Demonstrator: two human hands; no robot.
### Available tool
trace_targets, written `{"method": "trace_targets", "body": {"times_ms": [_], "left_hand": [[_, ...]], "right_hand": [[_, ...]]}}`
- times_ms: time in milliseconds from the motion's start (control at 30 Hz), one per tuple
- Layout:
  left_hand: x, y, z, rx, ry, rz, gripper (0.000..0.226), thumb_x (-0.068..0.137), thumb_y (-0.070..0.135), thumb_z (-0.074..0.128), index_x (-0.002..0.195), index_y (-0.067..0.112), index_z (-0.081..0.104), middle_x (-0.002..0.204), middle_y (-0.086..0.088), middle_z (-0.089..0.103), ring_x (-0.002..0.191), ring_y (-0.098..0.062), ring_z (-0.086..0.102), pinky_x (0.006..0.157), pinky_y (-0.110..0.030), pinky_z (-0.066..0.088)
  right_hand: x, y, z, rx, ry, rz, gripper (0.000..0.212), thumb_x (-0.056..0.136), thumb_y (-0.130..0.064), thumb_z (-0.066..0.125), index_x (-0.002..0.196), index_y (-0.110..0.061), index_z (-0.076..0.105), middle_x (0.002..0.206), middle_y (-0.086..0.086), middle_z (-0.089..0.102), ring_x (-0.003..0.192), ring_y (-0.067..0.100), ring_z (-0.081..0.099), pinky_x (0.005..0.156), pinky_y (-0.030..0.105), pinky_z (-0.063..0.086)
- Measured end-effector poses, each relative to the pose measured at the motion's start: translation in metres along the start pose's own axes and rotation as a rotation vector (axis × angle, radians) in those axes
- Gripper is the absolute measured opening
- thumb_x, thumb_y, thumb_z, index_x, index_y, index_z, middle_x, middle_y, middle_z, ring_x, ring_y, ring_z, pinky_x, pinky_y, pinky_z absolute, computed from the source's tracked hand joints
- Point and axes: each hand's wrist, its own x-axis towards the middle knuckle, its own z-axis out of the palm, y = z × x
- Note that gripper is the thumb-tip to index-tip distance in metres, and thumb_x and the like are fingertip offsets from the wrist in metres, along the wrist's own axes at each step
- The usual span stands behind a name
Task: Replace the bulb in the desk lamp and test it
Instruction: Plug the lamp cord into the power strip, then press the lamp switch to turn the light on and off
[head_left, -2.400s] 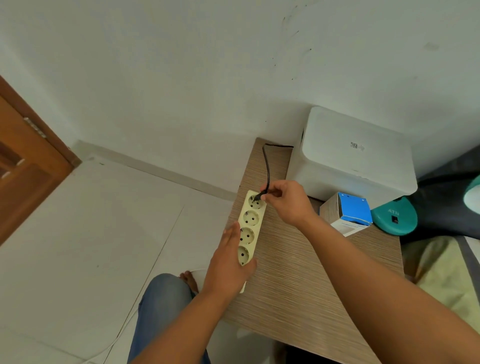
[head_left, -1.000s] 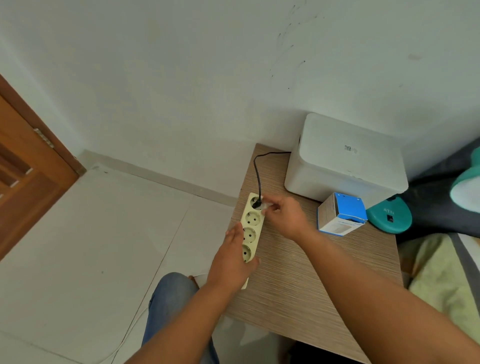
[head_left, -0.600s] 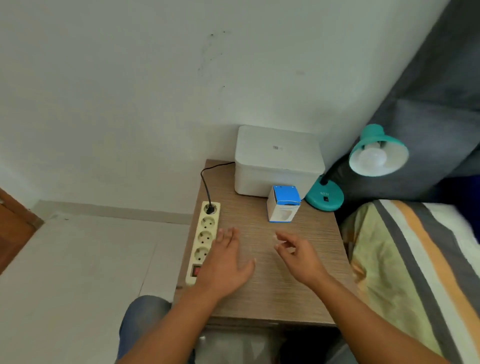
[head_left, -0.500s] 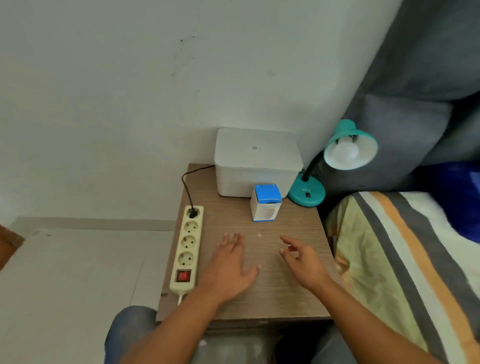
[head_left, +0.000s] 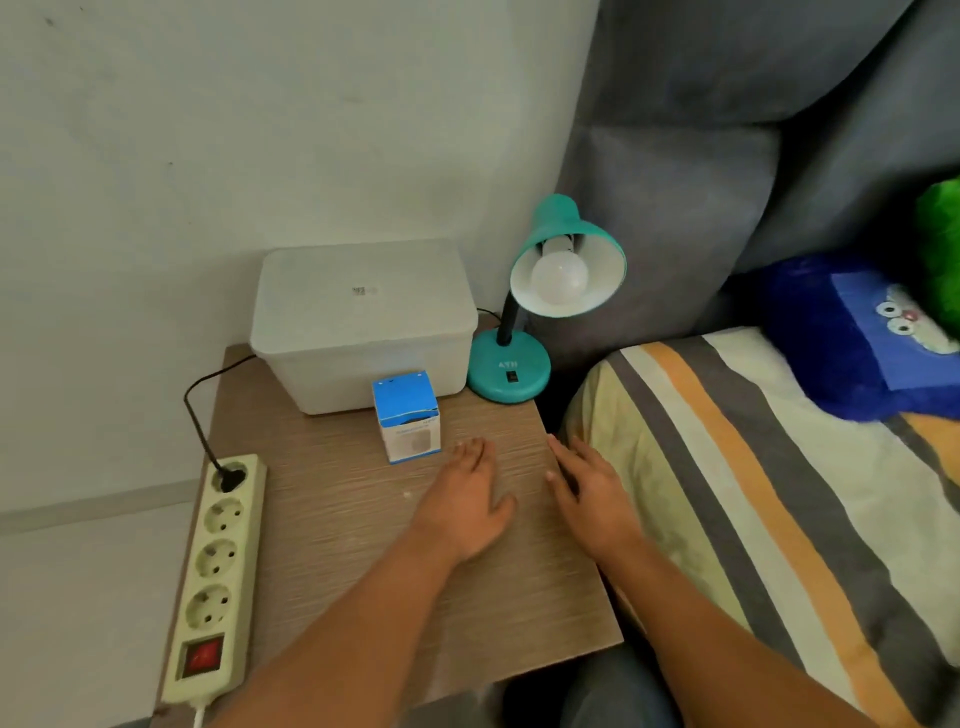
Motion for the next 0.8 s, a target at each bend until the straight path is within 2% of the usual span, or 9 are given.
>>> {"method": "trace_targets", "body": {"times_ms": [200, 333, 433, 533, 700, 800], "left_hand": [[0.056, -0.001, 0.007, 0.016, 0.086, 0.006, 0.081, 0.098, 0.042, 0.046, 0.158, 0.009, 0.003, 0.167, -0.011, 0.001, 0.154, -0.026, -0.004, 0.125, -0.038, 0.006], [0.082, -0.005, 0.010, 0.059, 0.159, 0.001, 0.083, 0.097, 0.041, 0.047, 0.157, 0.006, 0.003, 0.166, -0.013, -0.001, 0.153, -0.027, -0.006, 0.125, -0.040, 0.006], [0.092, -0.007, 0.014, 0.123, 0.180, -0.006, 0.082, 0.097, 0.043, 0.046, 0.157, 0.004, 0.006, 0.166, -0.015, 0.001, 0.153, -0.029, -0.005, 0.125, -0.042, 0.007], [0.095, -0.012, 0.018, 0.156, 0.187, 0.003, 0.082, 0.096, 0.044, 0.044, 0.157, 0.005, 0.005, 0.166, -0.014, -0.001, 0.153, -0.028, -0.006, 0.125, -0.040, 0.004], [0.094, -0.017, 0.024, 0.127, 0.218, 0.018, 0.081, 0.097, 0.042, 0.043, 0.158, 0.007, 0.004, 0.167, -0.010, -0.005, 0.154, -0.027, -0.006, 0.124, -0.037, 0.002], [0.094, -0.018, 0.028, 0.119, 0.223, 0.014, 0.081, 0.097, 0.044, 0.043, 0.158, 0.008, 0.002, 0.167, -0.009, -0.006, 0.154, -0.027, -0.005, 0.122, -0.035, 0.000]], "right_hand": [[0.060, 0.009, 0.010, -0.027, 0.033, -0.040, 0.051, 0.101, -0.033, 0.050, 0.150, -0.031, 0.037, 0.162, 0.011, 0.026, 0.148, 0.026, 0.026, 0.119, 0.036, 0.024], [0.093, 0.012, 0.016, -0.141, 0.087, -0.088, 0.051, 0.100, -0.037, 0.049, 0.150, -0.036, 0.037, 0.163, 0.011, 0.021, 0.149, 0.028, 0.024, 0.117, 0.043, 0.031], [0.107, 0.014, 0.023, -0.166, 0.077, -0.114, 0.052, 0.101, -0.037, 0.048, 0.151, -0.038, 0.033, 0.165, 0.010, 0.015, 0.151, 0.030, 0.016, 0.118, 0.041, 0.024], [0.116, 0.013, 0.029, -0.158, 0.061, -0.143, 0.054, 0.100, -0.031, 0.052, 0.151, -0.036, 0.034, 0.164, 0.014, 0.015, 0.150, 0.037, 0.016, 0.121, 0.042, 0.015], [0.121, 0.013, 0.034, -0.218, 0.109, -0.175, 0.057, 0.097, -0.034, 0.056, 0.150, -0.041, 0.035, 0.161, 0.014, 0.020, 0.141, 0.039, 0.027, 0.113, 0.049, 0.032], [0.122, 0.012, 0.034, -0.255, 0.108, -0.171, 0.057, 0.097, -0.037, 0.054, 0.150, -0.044, 0.032, 0.161, 0.012, 0.019, 0.138, 0.038, 0.028, 0.110, 0.050, 0.037]]}}
